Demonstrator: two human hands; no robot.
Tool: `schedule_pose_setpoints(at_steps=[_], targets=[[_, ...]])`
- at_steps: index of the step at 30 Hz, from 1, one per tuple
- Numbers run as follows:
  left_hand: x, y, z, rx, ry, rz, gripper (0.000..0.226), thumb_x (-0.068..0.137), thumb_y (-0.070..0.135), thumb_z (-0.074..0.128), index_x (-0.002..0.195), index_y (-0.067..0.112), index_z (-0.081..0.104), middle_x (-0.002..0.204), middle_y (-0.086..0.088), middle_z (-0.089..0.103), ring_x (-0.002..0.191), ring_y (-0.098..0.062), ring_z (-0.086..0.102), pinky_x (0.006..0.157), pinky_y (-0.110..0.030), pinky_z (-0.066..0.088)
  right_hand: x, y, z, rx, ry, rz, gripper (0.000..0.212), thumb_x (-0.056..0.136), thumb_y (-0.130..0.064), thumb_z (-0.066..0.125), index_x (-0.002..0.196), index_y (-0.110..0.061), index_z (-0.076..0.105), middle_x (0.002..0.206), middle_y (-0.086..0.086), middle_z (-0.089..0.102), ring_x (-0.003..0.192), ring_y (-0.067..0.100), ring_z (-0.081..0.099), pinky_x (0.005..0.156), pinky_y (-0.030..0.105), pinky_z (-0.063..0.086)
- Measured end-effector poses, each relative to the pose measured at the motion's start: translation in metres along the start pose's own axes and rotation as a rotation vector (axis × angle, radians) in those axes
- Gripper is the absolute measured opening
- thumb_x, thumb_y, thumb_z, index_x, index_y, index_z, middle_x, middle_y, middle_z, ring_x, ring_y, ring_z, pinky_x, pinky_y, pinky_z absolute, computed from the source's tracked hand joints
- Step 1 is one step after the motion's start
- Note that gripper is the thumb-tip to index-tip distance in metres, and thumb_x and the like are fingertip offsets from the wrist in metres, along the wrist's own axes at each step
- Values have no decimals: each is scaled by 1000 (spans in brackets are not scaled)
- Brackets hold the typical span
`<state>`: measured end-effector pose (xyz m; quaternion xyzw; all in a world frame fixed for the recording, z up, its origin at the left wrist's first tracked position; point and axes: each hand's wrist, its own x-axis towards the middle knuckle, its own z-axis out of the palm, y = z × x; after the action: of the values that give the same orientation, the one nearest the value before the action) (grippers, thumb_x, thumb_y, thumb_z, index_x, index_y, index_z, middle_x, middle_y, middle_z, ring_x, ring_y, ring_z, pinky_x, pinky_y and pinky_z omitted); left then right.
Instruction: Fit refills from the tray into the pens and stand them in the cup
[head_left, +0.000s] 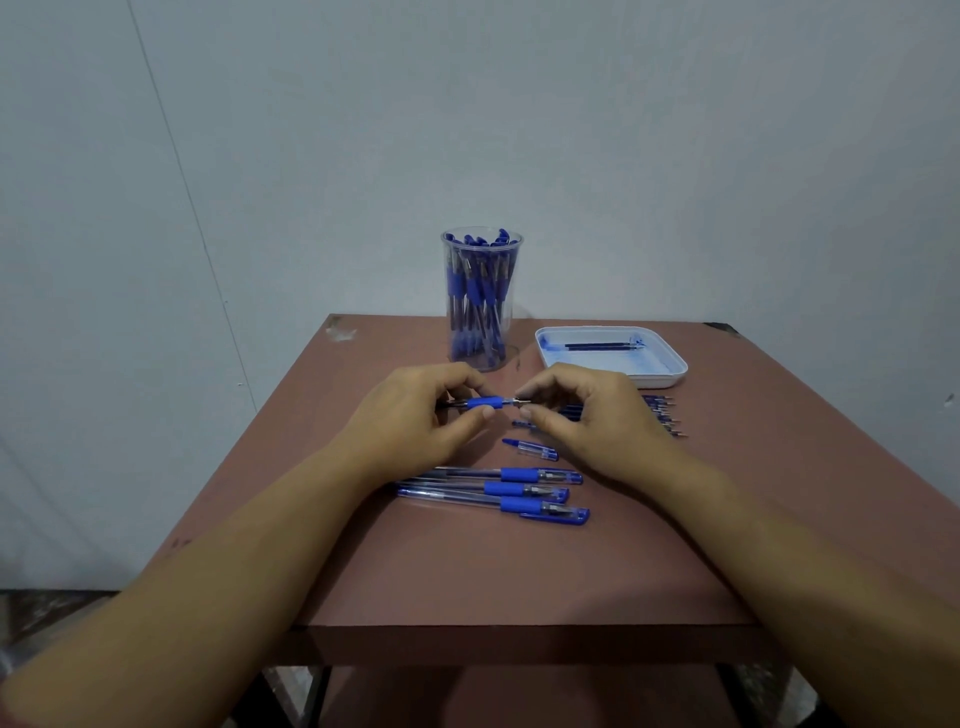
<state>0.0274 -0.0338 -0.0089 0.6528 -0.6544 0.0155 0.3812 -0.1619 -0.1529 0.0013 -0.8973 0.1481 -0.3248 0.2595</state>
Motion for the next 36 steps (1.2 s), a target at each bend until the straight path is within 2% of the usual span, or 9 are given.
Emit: schedule_pose_setpoints(at_steps=[7, 11, 15, 17, 20, 25, 30, 33, 36], targets=[[-1, 0, 0, 3, -4, 18, 21, 83, 49, 59, 97, 35, 67, 81, 15, 68, 72, -9, 63, 64, -32, 53, 2, 1, 2, -147, -43, -68, 11, 93, -28, 63, 100, -20, 69, 84, -18, 61, 83, -4, 55, 71, 8, 40], [0, 1, 1, -8, 7, 19, 21, 84, 47, 59, 98, 34, 68, 81, 14, 68, 71, -10, 62, 63, -32, 53, 0, 1, 1, -193, -29, -105, 22, 88, -28, 71, 108, -22, 64, 92, -14, 60, 85, 1, 55, 74, 11, 44], [-1, 1, 0, 10, -14, 22, 21, 85, 48, 59, 98, 35, 68, 83, 15, 68, 74, -9, 63, 65, -32, 54, 1, 2, 2, -245, -22, -151, 8, 92, -26, 66, 97, -20, 67, 85, -19, 53, 81, -4, 51, 71, 8, 39], [-1, 1, 0, 6, -12, 28, 20, 85, 47, 59, 98, 34, 68, 82, 15, 68, 73, -9, 63, 65, -32, 53, 1, 3, 1, -242, -29, -140, 14, 94, -32, 62, 101, -21, 69, 85, -21, 53, 81, -5, 51, 71, 9, 38], [-1, 2, 0, 1, 2, 33, 20, 85, 45, 60, 98, 34, 68, 81, 15, 68, 72, -9, 63, 64, -32, 53, -1, 3, 1, -242, -38, -111, 25, 90, -34, 68, 112, -24, 64, 93, -16, 58, 84, 0, 53, 73, 10, 42], [0, 2, 0, 28, -11, 38, 17, 86, 44, 61, 99, 34, 68, 83, 17, 68, 74, -7, 63, 65, -27, 52, 1, 3, 2, -276, -32, -144, 8, 93, -28, 65, 98, -22, 66, 86, -15, 55, 79, 0, 50, 70, 10, 38], [0, 0, 0, 26, -12, 41, 19, 87, 44, 61, 101, 34, 68, 84, 18, 68, 75, -7, 63, 65, -27, 52, 0, 2, 1, -246, -33, -110, 25, 91, -35, 66, 114, -25, 63, 93, -16, 57, 82, -2, 52, 71, 8, 41], [0, 1, 0, 23, -16, 37, 20, 85, 45, 60, 100, 34, 67, 84, 18, 68, 75, -7, 63, 65, -29, 53, 0, 3, 2, -274, -28, -134, 15, 90, -27, 69, 103, -24, 62, 89, -17, 55, 82, -4, 51, 70, 8, 39], [0, 1, 0, 24, -20, 46, 14, 88, 41, 63, 99, 34, 68, 84, 17, 68, 74, -6, 62, 65, -27, 52, 1, 4, 2, -282, -22, -152, 8, 93, -28, 65, 98, -22, 66, 85, -17, 54, 79, -4, 50, 69, 10, 37]])
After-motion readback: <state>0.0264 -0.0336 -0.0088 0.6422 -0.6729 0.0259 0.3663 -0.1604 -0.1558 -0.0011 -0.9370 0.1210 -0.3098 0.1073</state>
